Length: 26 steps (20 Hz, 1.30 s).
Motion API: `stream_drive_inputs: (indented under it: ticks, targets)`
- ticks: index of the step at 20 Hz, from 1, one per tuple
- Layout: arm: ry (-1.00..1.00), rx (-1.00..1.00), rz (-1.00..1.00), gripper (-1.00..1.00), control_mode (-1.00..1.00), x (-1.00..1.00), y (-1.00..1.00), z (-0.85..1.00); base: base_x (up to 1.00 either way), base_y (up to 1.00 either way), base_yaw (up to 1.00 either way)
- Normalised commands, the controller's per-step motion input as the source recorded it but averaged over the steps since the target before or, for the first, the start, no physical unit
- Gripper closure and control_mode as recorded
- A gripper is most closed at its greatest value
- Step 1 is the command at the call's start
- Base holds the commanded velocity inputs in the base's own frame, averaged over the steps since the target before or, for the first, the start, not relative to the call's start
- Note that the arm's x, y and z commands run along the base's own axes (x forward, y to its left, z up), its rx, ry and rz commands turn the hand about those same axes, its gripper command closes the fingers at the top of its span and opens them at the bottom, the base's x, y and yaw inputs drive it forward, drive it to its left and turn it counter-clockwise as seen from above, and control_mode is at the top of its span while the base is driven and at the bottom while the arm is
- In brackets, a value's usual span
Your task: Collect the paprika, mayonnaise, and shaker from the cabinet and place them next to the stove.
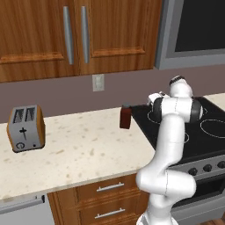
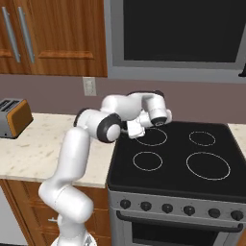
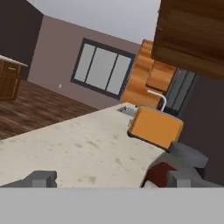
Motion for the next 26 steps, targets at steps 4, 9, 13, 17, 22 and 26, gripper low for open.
stream_drive_inputs:
  ticks: [4, 9, 13, 17, 22, 26]
  targets:
    - [0.00, 0.01, -0.10, -1.00, -1.00, -0.88, 0.18, 0.53, 0.00, 0.00, 0.00]
    - [0.00, 0.00, -0.12, -1.00, -1.00, -0.91, 0.26, 0.62, 0.00, 0.00, 0.00]
    - [0.04, 0.00, -0.10, -1.00, -1.00, -0.93, 0.26, 0.69, 0.00, 0.00, 0.00]
    - [0.12, 0.00, -0.11, -1.00, -1.00, -0.82, 0.20, 0.64, 0.00, 0.00, 0.00]
    - [0.15, 0.00, -0.24, -1.00, -1.00, -0.72, 0.22, 0.61, 0.00, 0.00, 0.00]
    - [0.21, 0.00, -0.36, -1.00, -1.00, -0.52, 0.14, 0.59, 0.00, 0.00, 0.00]
